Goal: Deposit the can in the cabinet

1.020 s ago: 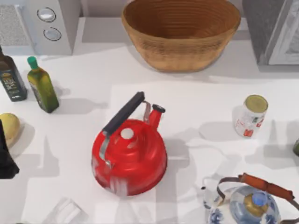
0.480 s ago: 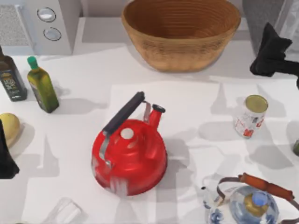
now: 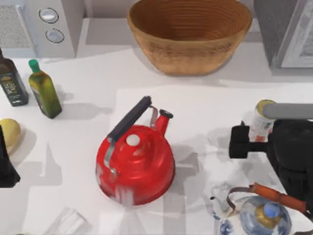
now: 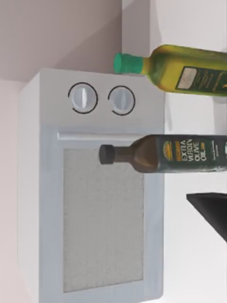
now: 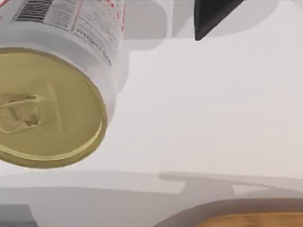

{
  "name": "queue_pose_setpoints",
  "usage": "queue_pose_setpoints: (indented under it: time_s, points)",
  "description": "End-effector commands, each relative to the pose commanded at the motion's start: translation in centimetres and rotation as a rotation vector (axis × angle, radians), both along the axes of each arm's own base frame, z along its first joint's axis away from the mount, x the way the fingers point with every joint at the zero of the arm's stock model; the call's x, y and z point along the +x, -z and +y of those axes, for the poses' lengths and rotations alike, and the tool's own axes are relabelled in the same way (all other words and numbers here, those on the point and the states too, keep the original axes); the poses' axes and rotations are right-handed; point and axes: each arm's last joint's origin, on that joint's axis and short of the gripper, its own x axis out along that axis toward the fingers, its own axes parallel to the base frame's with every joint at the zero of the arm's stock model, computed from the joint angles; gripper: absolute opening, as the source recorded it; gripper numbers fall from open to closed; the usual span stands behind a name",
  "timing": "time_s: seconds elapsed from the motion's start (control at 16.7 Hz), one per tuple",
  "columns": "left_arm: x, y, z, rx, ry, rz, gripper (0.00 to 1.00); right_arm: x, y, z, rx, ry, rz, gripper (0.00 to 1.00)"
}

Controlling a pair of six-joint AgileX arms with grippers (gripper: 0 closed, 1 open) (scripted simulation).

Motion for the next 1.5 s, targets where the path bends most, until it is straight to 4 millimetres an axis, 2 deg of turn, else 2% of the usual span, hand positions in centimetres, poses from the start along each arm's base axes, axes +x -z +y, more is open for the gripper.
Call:
queue_pose_setpoints:
  time_s: [0.42, 0.9, 1.26, 1.5]
  points:
    - [0.0, 0.0, 0.0, 0.0, 0.0, 0.0, 1.0, 0.2, 0.5, -0.1, -0.014, 0.004, 0.015, 1.0]
    - [0.0, 0.0, 0.0, 0.0, 0.0, 0.0, 1.0, 5.0, 2.3, 0.9, -0.015, 0.006, 0.016, 1.0]
    - [0.0, 0.0, 0.0, 0.0, 0.0, 0.0, 1.0, 5.1, 3.3, -0.2, -0.016, 0.005, 0.017, 1.0]
    - [0.0, 0.0, 0.0, 0.0, 0.0, 0.0, 1.0, 5.1, 3.3, -0.2, -0.016, 0.005, 0.017, 1.0]
